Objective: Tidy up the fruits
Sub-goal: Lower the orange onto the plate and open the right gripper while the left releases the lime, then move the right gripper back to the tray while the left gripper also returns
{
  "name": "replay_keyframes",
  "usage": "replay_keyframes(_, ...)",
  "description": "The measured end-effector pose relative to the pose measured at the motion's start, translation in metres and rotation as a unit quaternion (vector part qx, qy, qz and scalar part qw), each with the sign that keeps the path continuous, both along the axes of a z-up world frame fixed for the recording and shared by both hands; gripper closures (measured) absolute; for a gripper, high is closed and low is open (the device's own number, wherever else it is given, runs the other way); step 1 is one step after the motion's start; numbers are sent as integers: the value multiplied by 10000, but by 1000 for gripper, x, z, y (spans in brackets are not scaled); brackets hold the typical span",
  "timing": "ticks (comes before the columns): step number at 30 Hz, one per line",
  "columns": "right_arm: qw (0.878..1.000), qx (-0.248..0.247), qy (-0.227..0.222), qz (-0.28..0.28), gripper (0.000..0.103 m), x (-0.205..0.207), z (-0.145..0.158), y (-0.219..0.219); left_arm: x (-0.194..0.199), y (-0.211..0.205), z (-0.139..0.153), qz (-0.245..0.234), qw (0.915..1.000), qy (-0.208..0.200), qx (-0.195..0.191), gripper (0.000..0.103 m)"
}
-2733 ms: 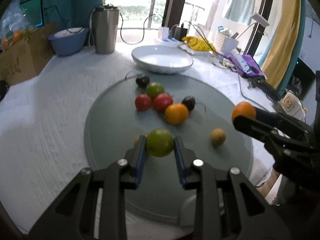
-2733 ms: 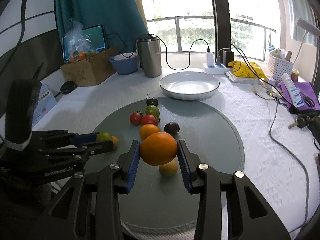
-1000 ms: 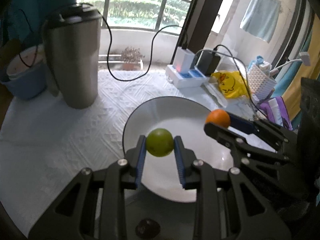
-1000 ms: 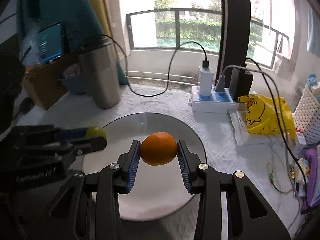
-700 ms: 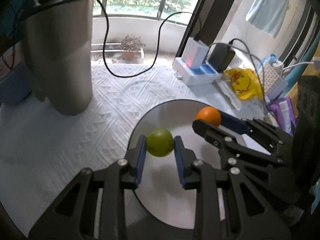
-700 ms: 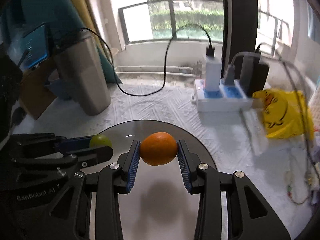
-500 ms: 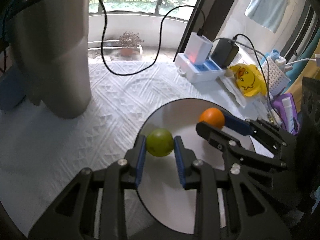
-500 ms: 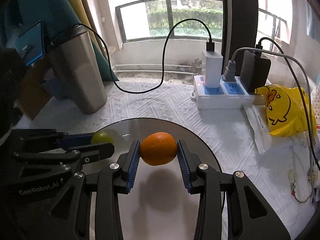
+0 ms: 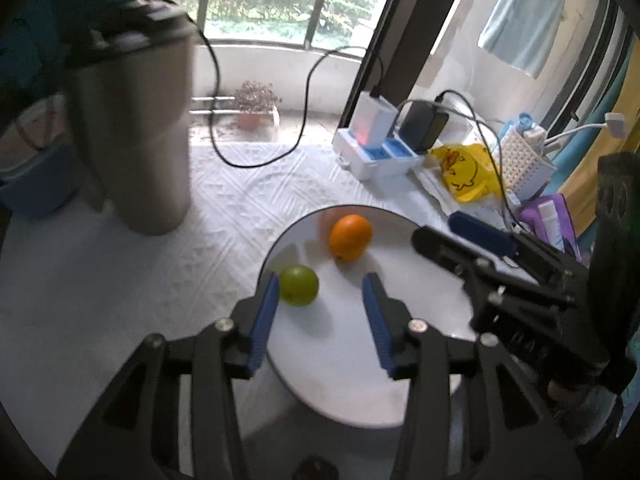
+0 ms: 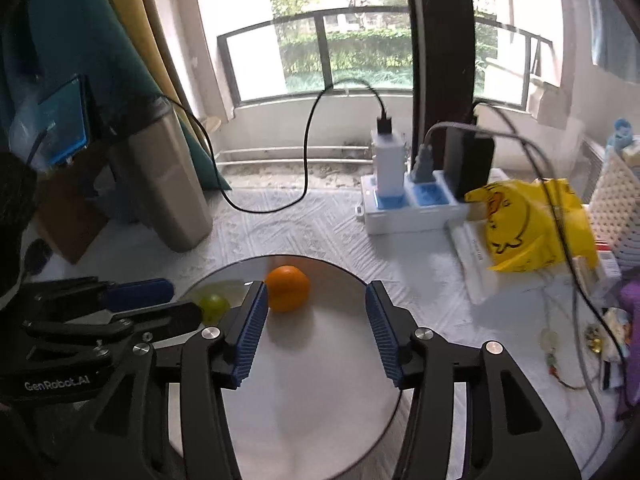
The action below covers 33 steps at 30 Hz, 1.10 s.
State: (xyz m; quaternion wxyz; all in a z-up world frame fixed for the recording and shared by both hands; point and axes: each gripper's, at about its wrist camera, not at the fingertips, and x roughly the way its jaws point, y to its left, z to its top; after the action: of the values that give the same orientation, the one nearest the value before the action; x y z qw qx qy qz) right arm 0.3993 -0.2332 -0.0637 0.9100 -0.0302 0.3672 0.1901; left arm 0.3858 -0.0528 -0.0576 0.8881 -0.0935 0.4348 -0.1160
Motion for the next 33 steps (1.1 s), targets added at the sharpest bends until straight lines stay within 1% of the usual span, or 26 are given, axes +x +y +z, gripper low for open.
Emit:
replay_keyframes(4, 9999, 20, -149, 53, 50, -22, 19, -1, -29, 5, 19, 119, 9996, -237, 108, 56)
replay_keyframes(6, 9997, 21, -218, 110, 49, -33, 27, 0, -44, 5, 29, 144, 9990, -380, 172, 48)
replay_keyframes(7, 9996, 31, -255, 131, 49, -39, 31, 1, -50, 6, 33, 147, 9988, -436, 184, 40)
replay_keyframes(8, 9995, 56, -275, 148, 49, -45, 34, 1, -58, 7, 38, 162, 9985, -487, 179, 37)
replay_keyframes(15, 9989, 114, -379, 245, 49, -85, 50, -4, -101, 12, 58, 254, 9962, -806, 198, 37)
replay_keyframes(20, 9984, 92, -479, 288, 49, -114, 59, -7, -137, 11, 66, 212, 9931, -1131, 231, 37)
replay_keyframes(23, 9982, 87, -513, 305, 49, -132, 59, -12, -157, 13, 65, 200, 9918, -1243, 235, 37)
replay_keyframes(29, 9984, -2, -477, 303, 49, -165, 54, -15, -189, 19, 57, 310, 9909, -1299, 194, 37)
replay_keyframes(33, 9983, 5, -473, 339, 49, -184, 53, -15, -203, 22, 50, 372, 9914, -1246, 129, 37)
